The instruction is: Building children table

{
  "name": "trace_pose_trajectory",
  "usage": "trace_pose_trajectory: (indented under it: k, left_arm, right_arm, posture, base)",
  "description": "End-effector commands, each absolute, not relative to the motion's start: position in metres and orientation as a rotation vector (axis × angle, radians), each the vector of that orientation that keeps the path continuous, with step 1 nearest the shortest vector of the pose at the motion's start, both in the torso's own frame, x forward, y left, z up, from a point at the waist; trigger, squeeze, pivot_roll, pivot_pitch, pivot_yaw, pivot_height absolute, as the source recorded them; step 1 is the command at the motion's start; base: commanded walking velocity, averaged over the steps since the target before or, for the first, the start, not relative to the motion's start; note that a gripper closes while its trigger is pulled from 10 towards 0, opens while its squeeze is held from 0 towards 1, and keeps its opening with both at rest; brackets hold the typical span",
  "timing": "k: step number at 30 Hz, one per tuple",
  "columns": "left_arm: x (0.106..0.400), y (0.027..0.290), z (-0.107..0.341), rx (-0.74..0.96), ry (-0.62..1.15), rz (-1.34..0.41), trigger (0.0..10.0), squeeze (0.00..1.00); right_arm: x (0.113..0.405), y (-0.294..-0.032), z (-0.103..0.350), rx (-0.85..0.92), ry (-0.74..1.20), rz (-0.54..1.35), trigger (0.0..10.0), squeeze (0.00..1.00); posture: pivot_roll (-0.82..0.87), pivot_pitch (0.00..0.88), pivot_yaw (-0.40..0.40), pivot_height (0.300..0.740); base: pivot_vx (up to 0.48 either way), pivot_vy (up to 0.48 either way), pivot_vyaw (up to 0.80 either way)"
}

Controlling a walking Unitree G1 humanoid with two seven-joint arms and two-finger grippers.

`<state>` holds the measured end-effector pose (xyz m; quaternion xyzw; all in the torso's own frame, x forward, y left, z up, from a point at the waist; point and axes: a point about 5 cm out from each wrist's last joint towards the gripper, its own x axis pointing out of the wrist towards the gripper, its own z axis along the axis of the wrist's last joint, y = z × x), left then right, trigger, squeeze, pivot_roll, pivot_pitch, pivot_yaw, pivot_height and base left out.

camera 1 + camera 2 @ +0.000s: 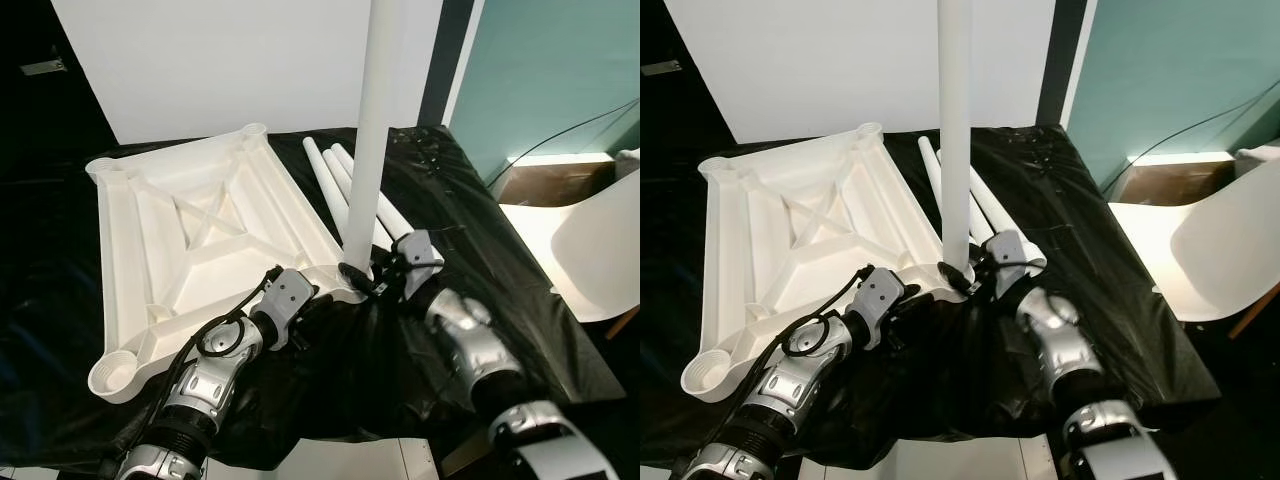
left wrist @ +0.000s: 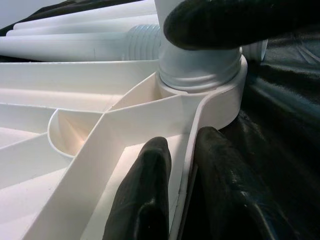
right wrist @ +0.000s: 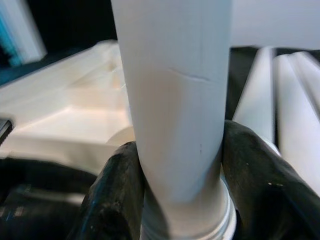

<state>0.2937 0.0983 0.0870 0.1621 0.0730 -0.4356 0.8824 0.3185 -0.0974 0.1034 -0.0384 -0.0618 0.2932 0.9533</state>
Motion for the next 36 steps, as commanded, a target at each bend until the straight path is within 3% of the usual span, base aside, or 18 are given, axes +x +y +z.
trace_pose_trajectory:
  k: [1,8,9,10,13,14,21,22,31,32,35,36]
  left_arm:
    - [0.278,0.099,0.057,0.331,0.295,-0.961,10.0,0.00]
    - [0.278,0.100,0.058,0.336,0.296,-0.962,10.0,0.00]
    - [0.278,0.100,0.058,0.337,0.297,-0.963,10.0,0.00]
    - [0.277,0.100,0.058,0.337,0.297,-0.964,10.0,0.00]
    - [0.277,0.100,0.058,0.336,0.298,-0.965,10.0,0.00]
    - [0.277,0.100,0.058,0.335,0.298,-0.965,10.0,0.00]
    - [0.276,0.100,0.057,0.333,0.301,-0.964,10.0,0.00]
    - [0.276,0.100,0.057,0.334,0.302,-0.965,10.0,0.00]
    - [0.280,0.099,0.058,0.341,0.301,-0.970,10.0,0.00]
    - [0.281,0.099,0.059,0.344,0.298,-0.971,10.0,0.00]
    - [0.281,0.099,0.060,0.347,0.295,-0.971,10.0,0.00]
    - [0.282,0.099,0.060,0.347,0.293,-0.970,10.0,0.00]
  right_arm:
    - [0.314,-0.103,0.092,-0.051,-0.102,0.434,0.0,0.00]
    - [0.317,-0.095,0.096,-0.015,-0.121,0.373,0.0,0.00]
    - [0.319,-0.094,0.099,-0.014,-0.125,0.381,4.4,0.00]
    - [0.320,-0.093,0.101,-0.022,-0.129,0.392,10.0,0.00]
    - [0.320,-0.092,0.102,-0.042,-0.135,0.414,10.0,0.00]
    - [0.319,-0.093,0.102,-0.043,-0.135,0.425,10.0,1.00]
    - [0.316,-0.091,0.103,-0.095,-0.140,0.526,10.0,1.00]
    - [0.316,-0.093,0.104,-0.125,-0.137,0.581,10.0,0.00]
    - [0.326,-0.116,0.116,-0.271,-0.085,0.853,10.0,0.00]
    - [0.327,-0.117,0.117,-0.289,-0.068,0.887,7.0,0.00]
    - [0.328,-0.118,0.117,-0.300,-0.056,0.907,7.0,0.00]
    - [0.330,-0.118,0.118,-0.297,-0.050,0.908,0.0,0.00]
  posture:
    - [0.06,0.000,-0.004,0.740]
    - [0.06,0.000,0.001,0.740]
    - [0.06,0.000,0.002,0.740]
    - [0.06,0.000,0.002,0.740]
    - [0.06,0.000,0.002,0.740]
    - [0.06,0.000,0.000,0.740]
    - [0.06,0.000,0.005,0.740]
    - [0.05,0.000,0.006,0.740]
    - [0.04,0.000,0.010,0.740]
    - [0.04,0.000,0.010,0.740]
    - [0.04,0.000,0.010,0.740]
    - [0.04,0.000,0.010,0.740]
  base:
    - [0.000,0.000,0.00]
    - [0.000,0.000,0.00]
    - [0.000,0.000,0.00]
    - [0.000,0.000,0.00]
    - [0.000,0.000,0.00]
    - [0.000,0.000,0.00]
    - [0.000,0.000,0.00]
    - [0.000,0.000,0.00]
    - [0.000,0.000,0.00]
    - [0.000,0.000,0.00]
    - [0.000,0.000,0.00]
    - [0.000,0.000,0.00]
